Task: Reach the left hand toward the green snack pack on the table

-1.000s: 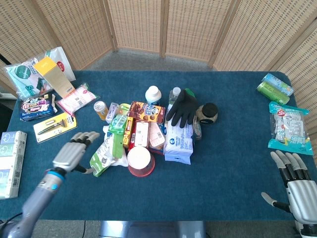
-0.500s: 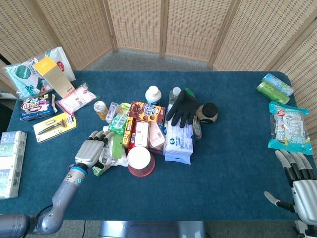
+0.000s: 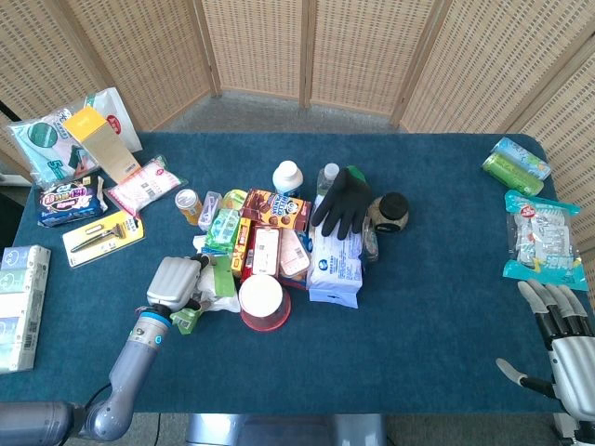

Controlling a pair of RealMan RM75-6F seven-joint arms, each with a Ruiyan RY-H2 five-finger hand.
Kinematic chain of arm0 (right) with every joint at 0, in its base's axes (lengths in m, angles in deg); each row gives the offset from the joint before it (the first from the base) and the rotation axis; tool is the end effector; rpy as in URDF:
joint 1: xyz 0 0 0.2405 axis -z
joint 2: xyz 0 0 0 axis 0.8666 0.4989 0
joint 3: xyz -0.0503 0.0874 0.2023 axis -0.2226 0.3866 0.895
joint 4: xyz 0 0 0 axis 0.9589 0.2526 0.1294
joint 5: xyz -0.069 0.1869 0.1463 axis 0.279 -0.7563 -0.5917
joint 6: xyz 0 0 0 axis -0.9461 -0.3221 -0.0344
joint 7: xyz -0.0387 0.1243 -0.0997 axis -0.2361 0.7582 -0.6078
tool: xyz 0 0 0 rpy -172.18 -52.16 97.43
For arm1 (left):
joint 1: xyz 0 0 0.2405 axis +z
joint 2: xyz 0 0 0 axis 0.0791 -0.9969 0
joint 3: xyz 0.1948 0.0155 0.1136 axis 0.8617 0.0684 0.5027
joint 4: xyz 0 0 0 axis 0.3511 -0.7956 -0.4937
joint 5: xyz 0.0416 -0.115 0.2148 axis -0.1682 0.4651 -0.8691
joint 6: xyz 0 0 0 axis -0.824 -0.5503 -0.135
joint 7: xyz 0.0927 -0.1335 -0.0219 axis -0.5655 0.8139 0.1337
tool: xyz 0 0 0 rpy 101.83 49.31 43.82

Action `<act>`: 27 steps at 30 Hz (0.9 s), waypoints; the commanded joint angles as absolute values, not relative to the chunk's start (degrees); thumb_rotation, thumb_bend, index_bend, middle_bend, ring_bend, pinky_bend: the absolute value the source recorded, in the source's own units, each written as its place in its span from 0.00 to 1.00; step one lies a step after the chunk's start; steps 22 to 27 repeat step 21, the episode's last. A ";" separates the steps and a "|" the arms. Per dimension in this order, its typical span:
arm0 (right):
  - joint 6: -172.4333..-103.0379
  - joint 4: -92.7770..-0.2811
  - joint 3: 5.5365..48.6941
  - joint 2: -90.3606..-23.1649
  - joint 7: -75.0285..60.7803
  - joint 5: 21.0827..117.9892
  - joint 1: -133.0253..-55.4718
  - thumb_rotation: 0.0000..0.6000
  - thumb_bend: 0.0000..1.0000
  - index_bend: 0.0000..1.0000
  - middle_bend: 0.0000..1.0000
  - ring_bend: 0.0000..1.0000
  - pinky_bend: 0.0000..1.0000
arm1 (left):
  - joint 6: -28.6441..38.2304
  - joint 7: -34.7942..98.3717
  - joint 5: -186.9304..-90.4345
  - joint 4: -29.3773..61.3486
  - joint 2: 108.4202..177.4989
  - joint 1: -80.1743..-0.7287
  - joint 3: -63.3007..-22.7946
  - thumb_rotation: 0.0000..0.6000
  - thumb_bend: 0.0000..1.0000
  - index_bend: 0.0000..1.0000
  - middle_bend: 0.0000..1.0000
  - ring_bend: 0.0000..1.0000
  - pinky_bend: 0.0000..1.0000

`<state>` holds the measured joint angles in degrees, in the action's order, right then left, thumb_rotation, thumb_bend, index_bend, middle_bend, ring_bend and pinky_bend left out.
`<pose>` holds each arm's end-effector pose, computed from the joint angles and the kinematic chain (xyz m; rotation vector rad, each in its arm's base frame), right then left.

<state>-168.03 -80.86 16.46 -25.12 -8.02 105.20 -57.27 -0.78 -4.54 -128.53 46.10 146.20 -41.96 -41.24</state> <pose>-0.2420 -0.1486 0.1506 1.3986 -0.8874 1.0519 -0.1225 0.2880 -0.0452 -1.7280 -1.0305 -0.7855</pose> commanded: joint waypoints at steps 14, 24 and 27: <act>-168.62 -81.23 16.52 -24.85 -8.02 105.37 -56.98 1.00 0.00 0.00 0.00 0.00 0.00 | -9.88 0.63 -140.95 67.62 125.13 -36.08 -44.10 1.00 0.04 0.88 0.96 0.99 1.00; -168.75 -81.33 16.46 -25.01 -8.59 105.65 -56.84 1.00 0.00 0.00 0.00 0.00 0.00 | -10.80 1.54 -143.32 71.07 120.94 -35.35 -45.53 1.00 0.04 0.88 0.96 0.99 1.00; -168.75 -81.33 16.46 -25.01 -8.59 105.65 -56.84 1.00 0.00 0.00 0.00 0.00 0.00 | -10.80 1.54 -143.32 71.07 120.94 -35.35 -45.53 1.00 0.04 0.88 0.96 0.99 1.00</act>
